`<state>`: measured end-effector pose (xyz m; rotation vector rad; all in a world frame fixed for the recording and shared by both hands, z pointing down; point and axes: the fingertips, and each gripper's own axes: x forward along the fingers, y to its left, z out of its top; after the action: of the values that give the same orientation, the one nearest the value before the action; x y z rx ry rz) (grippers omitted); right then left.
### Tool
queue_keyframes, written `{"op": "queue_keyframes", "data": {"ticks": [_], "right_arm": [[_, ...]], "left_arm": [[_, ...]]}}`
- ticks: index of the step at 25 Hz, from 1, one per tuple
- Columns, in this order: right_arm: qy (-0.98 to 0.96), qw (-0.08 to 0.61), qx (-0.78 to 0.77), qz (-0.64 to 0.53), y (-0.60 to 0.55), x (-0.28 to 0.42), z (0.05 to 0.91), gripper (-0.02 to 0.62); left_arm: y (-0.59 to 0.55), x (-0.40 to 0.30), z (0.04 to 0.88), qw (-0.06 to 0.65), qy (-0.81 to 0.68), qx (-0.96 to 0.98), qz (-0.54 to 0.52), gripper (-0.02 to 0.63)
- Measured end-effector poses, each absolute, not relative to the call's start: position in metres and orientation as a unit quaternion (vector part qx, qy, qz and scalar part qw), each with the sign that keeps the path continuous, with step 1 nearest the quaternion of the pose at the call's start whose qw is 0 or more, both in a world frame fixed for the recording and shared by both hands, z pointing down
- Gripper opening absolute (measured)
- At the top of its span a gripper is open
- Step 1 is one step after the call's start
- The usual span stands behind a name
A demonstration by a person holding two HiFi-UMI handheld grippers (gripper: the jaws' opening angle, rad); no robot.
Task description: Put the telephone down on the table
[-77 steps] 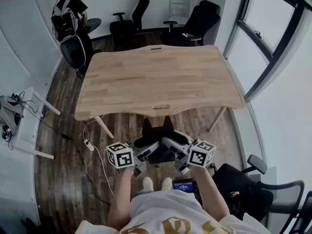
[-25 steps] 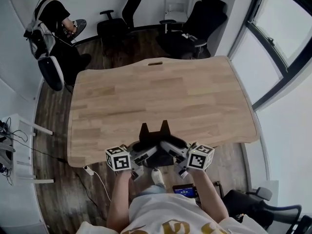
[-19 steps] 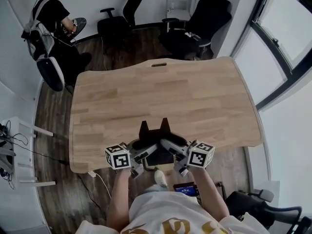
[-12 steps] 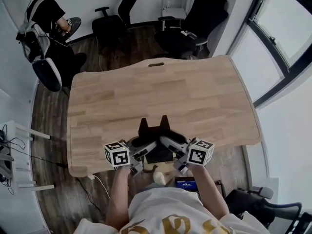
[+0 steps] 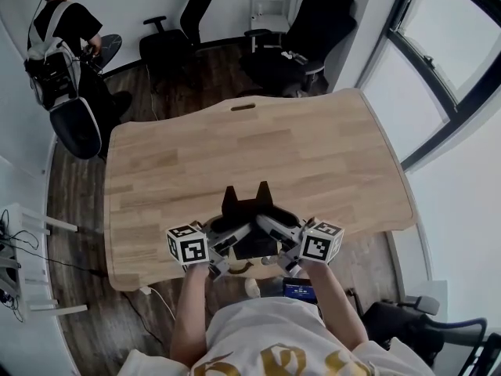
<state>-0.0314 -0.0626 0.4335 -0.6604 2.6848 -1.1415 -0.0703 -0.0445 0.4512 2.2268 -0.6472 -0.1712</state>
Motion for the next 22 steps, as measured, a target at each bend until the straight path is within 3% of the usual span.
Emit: {"op": "queue_keyframes", "data": {"ticks": [22], "right_arm": [[0.886, 0.058, -0.206, -0.411, -0.109, -0.035, 0.465, 0.213]], "left_arm": [[-0.088, -0.073, 0.482, 0.424, -0.267, 0.863, -0.067, 0.219]]}}
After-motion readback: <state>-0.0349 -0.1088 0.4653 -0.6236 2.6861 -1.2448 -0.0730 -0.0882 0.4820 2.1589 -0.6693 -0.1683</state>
